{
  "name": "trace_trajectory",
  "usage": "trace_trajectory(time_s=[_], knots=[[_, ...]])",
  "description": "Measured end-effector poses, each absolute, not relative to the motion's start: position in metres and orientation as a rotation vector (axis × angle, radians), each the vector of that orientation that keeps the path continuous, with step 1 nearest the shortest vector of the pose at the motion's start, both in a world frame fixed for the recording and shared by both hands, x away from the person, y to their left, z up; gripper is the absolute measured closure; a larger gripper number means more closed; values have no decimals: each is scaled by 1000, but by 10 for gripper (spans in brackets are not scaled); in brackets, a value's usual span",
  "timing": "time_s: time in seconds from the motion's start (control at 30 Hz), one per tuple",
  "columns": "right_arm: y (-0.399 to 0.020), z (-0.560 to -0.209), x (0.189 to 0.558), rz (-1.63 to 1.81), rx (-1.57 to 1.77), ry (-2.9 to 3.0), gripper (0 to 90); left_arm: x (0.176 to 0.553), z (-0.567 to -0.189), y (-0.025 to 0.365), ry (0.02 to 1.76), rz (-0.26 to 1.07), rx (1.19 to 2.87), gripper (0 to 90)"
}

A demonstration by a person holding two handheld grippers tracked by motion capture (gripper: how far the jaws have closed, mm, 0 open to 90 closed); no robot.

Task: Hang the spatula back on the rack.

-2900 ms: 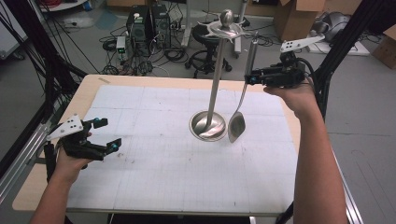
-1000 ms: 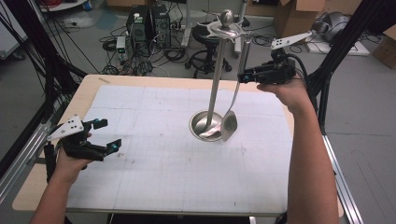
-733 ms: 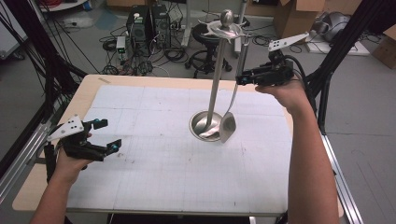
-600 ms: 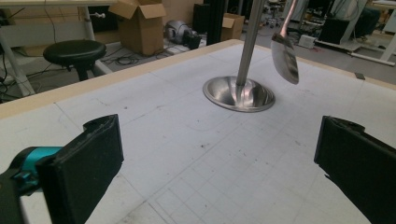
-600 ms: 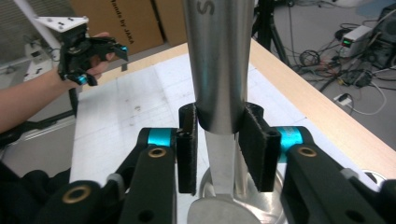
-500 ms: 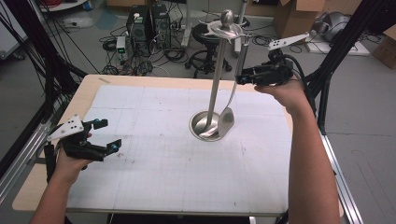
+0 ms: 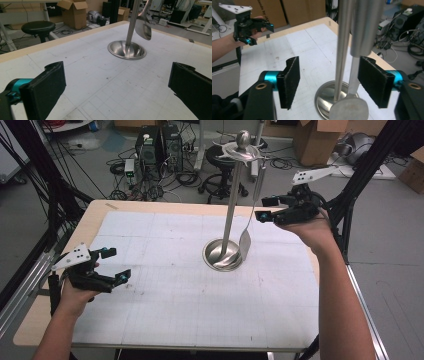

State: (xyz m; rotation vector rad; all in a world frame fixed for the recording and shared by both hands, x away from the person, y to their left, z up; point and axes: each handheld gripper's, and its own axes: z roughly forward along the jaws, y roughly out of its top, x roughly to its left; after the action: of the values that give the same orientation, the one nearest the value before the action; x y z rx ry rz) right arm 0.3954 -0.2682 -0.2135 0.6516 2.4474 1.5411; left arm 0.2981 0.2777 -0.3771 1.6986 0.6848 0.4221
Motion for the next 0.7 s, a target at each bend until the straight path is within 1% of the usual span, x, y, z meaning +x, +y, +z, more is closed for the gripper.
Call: trace_trajectory(time_s=[0.37,0.7], knots=[[-271,-237,356,1608,607,2390,274,300,-378,276,683,416,1696,17],[-274,-270,329,1671,558,2321,245,300,-381,271,681,399,1718,17]])
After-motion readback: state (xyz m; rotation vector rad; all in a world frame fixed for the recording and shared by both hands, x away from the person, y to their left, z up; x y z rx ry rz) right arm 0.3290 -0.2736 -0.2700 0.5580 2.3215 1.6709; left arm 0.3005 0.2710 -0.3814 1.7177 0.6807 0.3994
